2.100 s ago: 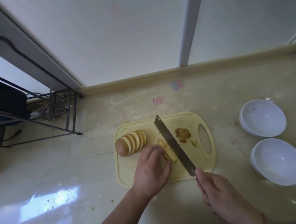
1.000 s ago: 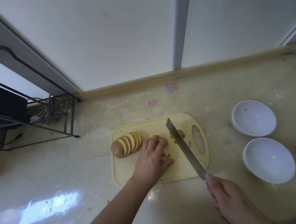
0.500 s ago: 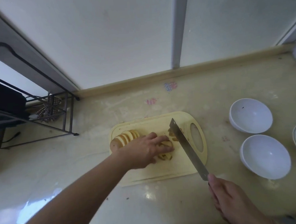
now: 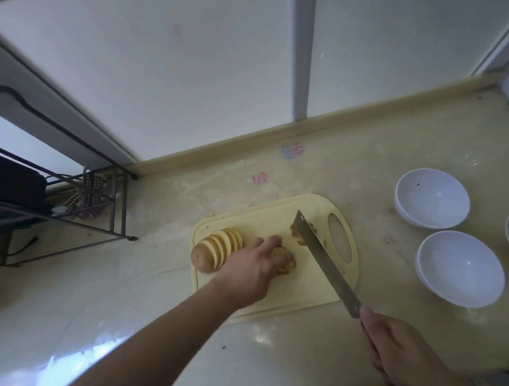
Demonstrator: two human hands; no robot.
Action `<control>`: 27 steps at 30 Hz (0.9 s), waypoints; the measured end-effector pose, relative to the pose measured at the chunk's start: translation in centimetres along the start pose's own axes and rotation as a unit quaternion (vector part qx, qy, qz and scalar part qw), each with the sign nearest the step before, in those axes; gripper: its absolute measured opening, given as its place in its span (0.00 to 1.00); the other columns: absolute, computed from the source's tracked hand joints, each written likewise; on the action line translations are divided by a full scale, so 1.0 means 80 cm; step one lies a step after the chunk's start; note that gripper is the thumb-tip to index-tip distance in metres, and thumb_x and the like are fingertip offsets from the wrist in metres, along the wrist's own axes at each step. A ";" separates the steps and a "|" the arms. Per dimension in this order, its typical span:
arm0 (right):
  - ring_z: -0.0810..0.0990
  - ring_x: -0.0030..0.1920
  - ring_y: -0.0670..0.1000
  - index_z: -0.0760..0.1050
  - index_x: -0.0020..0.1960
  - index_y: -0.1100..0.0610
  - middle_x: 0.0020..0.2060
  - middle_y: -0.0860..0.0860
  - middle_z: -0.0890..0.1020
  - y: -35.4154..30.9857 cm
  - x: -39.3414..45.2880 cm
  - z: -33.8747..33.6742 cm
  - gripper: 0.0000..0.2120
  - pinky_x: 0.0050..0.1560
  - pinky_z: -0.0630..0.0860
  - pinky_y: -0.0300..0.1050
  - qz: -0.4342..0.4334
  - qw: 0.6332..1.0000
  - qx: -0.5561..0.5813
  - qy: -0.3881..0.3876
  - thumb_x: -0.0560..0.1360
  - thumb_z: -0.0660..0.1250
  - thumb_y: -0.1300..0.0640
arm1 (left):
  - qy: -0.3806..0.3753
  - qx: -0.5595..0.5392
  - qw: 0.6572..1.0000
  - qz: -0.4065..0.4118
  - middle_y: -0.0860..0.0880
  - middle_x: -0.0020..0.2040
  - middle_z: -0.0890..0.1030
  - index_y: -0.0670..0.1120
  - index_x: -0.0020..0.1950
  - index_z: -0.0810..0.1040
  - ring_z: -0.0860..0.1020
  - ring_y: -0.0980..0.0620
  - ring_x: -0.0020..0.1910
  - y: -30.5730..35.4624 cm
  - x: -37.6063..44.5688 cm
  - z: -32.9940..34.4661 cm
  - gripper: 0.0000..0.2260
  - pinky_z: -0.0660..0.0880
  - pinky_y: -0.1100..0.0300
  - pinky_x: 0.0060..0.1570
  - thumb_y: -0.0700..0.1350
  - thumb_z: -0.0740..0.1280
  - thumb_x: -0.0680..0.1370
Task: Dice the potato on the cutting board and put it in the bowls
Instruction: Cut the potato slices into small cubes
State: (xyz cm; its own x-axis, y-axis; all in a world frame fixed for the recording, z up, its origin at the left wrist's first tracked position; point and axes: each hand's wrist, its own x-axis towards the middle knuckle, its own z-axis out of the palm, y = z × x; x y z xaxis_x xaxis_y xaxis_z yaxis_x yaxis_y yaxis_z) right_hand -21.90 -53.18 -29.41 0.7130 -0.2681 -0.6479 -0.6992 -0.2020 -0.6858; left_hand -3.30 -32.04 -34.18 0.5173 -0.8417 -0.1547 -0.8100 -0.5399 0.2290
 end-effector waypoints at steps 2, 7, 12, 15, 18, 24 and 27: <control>0.71 0.22 0.42 0.74 0.26 0.46 0.19 0.49 0.73 -0.004 0.002 0.005 0.26 0.35 0.68 0.42 -0.007 1.000 -0.013 -0.001 0.81 0.58 0.43 | 0.049 -0.041 0.992 -0.108 0.44 0.68 0.72 0.50 0.70 0.75 0.77 0.45 0.56 0.017 -0.008 0.009 0.20 0.82 0.51 0.45 0.43 0.69 0.78; 0.74 0.29 0.45 0.69 0.30 0.54 0.21 0.45 0.76 -0.016 0.012 0.014 0.26 0.38 0.71 0.42 -0.020 0.997 -0.077 -0.011 0.82 0.56 0.42 | 0.126 -0.141 0.954 -0.233 0.43 0.63 0.79 0.42 0.69 0.77 0.80 0.43 0.58 0.043 -0.017 0.015 0.27 0.80 0.53 0.53 0.43 0.78 0.71; 0.82 0.39 0.52 0.78 0.40 0.60 0.29 0.52 0.80 -0.032 0.013 0.015 0.26 0.47 0.76 0.47 -0.018 0.993 -0.115 -0.023 0.82 0.55 0.41 | 0.127 -0.171 0.937 -0.276 0.44 0.66 0.75 0.43 0.72 0.74 0.79 0.45 0.59 0.044 -0.030 0.017 0.26 0.77 0.56 0.57 0.43 0.74 0.75; 0.82 0.43 0.53 0.77 0.40 0.57 0.31 0.52 0.80 -0.039 0.011 0.023 0.26 0.49 0.74 0.48 -0.023 0.990 -0.137 -0.022 0.82 0.53 0.40 | 0.142 -0.244 0.908 -0.310 0.47 0.65 0.75 0.43 0.72 0.74 0.78 0.47 0.60 0.043 -0.025 0.015 0.24 0.71 0.63 0.61 0.41 0.72 0.77; 0.81 0.41 0.48 0.77 0.42 0.56 0.32 0.49 0.78 -0.045 0.005 0.045 0.40 0.41 0.72 0.40 -0.024 0.988 -0.154 -0.017 0.72 0.42 0.24 | 0.159 -0.274 0.885 -0.340 0.47 0.58 0.77 0.42 0.67 0.78 0.78 0.47 0.54 0.047 -0.018 0.013 0.22 0.76 0.57 0.60 0.38 0.75 0.73; 0.81 0.43 0.52 0.76 0.43 0.60 0.34 0.51 0.80 -0.036 0.011 0.050 0.29 0.46 0.71 0.47 -0.045 0.991 -0.125 -0.005 0.80 0.50 0.37 | 0.149 -0.286 0.883 -0.340 0.48 0.56 0.75 0.44 0.69 0.77 0.77 0.50 0.48 0.049 -0.012 0.014 0.25 0.76 0.54 0.57 0.41 0.76 0.73; 0.82 0.44 0.52 0.79 0.44 0.60 0.36 0.52 0.84 -0.032 0.016 0.034 0.25 0.50 0.73 0.47 -0.057 0.990 -0.132 -0.010 0.82 0.54 0.42 | 0.107 -0.270 0.902 -0.318 0.48 0.60 0.75 0.46 0.73 0.73 0.77 0.49 0.55 0.041 -0.007 0.007 0.28 0.73 0.59 0.60 0.45 0.75 0.75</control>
State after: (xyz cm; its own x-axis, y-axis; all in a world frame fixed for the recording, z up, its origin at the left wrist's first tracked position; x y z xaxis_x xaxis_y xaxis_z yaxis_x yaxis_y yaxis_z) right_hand -19.03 -50.47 -29.38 0.7876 -0.2104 -0.5792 -0.6011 -0.4691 -0.6470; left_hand -6.38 -33.33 -33.90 0.9187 -0.3105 -0.2440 -0.1066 -0.7899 0.6039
